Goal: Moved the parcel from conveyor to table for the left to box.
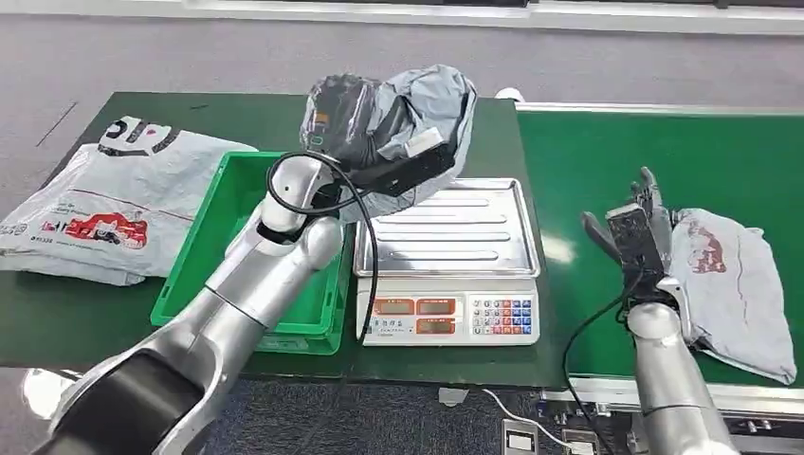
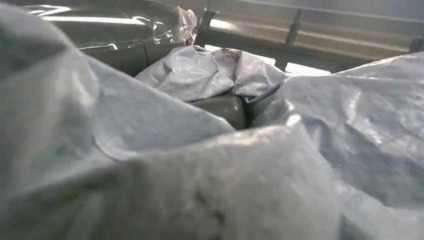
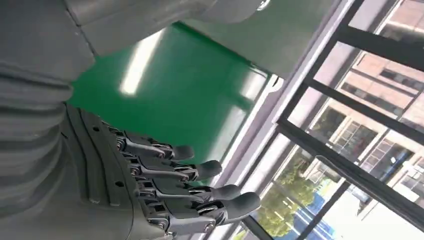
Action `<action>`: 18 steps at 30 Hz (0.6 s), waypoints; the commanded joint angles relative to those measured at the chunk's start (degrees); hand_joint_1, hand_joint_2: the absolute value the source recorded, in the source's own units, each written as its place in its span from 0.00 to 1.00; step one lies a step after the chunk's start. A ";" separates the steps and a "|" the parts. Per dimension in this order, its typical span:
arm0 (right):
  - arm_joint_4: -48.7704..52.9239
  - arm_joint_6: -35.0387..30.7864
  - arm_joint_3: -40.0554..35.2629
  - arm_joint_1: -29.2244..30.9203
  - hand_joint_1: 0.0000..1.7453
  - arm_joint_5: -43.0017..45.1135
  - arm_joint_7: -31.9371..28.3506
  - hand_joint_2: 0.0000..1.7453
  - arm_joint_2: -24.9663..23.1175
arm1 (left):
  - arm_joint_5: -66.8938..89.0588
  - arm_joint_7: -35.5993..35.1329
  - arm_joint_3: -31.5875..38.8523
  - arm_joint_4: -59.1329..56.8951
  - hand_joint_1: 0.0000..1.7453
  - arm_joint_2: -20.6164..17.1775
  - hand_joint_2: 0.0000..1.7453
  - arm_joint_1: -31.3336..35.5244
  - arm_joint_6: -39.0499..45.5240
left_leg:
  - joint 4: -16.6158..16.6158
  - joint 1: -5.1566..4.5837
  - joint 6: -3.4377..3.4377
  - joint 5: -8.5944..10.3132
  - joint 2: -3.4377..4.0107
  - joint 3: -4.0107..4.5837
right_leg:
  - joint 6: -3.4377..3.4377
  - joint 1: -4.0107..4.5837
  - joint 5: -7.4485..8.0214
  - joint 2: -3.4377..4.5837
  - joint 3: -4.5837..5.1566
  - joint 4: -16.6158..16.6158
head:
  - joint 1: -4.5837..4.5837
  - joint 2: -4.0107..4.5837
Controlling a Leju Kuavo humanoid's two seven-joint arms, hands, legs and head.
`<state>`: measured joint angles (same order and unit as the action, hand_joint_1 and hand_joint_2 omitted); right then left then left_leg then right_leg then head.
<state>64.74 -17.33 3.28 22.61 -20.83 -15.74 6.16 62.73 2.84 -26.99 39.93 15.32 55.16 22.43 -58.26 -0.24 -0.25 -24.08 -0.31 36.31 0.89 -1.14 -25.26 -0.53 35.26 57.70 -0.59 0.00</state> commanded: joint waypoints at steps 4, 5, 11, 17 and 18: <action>0.55 0.24 1.78 0.14 0.00 0.55 0.43 1.00 0.59 | 1.04 -0.46 4.24 -2.31 1.00 -1.73 0.00 4.49 0.68 | 0.08 0.15 -0.08 -0.12 0.09 -0.39 | -0.12 0.15 -0.05 0.11 -0.42 -0.19 | 0.00 0.00; 0.55 0.24 1.78 0.14 0.00 0.55 0.43 1.00 0.59 | 1.04 -0.46 4.24 -2.31 1.00 -1.73 0.00 4.49 0.68 | 0.00 0.11 -0.07 -0.09 0.09 -0.21 | -0.07 0.11 -0.05 0.11 -0.22 -0.07 | 0.00 0.00; 0.52 0.11 1.68 -0.02 0.00 0.68 0.85 1.00 0.79 | 3.88 -3.37 5.06 -3.58 1.00 -2.39 0.00 5.41 3.96 | -0.01 0.10 -0.08 -0.07 0.06 -0.17 | -0.07 0.10 -0.05 0.08 -0.19 -0.05 | 0.00 0.00; -1.37 -1.21 1.67 0.36 0.00 -1.19 0.79 1.00 -0.65 | 14.64 -15.55 9.13 -5.27 1.00 -7.95 0.00 6.26 12.00 | 0.02 0.10 -0.13 -0.09 0.29 -0.27 | -0.12 0.10 -0.01 0.31 -0.20 -0.04 | 0.00 0.00; -1.59 -1.28 1.65 0.42 0.00 -1.43 0.83 1.00 -0.75 | 17.01 -16.45 11.03 -5.39 1.00 -9.02 0.00 5.88 12.53 | 0.06 0.14 -0.14 -0.10 0.34 -0.35 | -0.14 0.14 0.00 0.36 -0.27 -0.10 | 0.00 0.00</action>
<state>66.34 -17.92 3.50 21.55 -21.22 -14.99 6.62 70.25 -5.38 -24.05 39.39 12.62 57.55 29.51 -58.26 -0.20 -0.29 -24.05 -0.30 36.31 0.88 -1.11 -25.25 -0.48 35.26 57.71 -0.59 0.00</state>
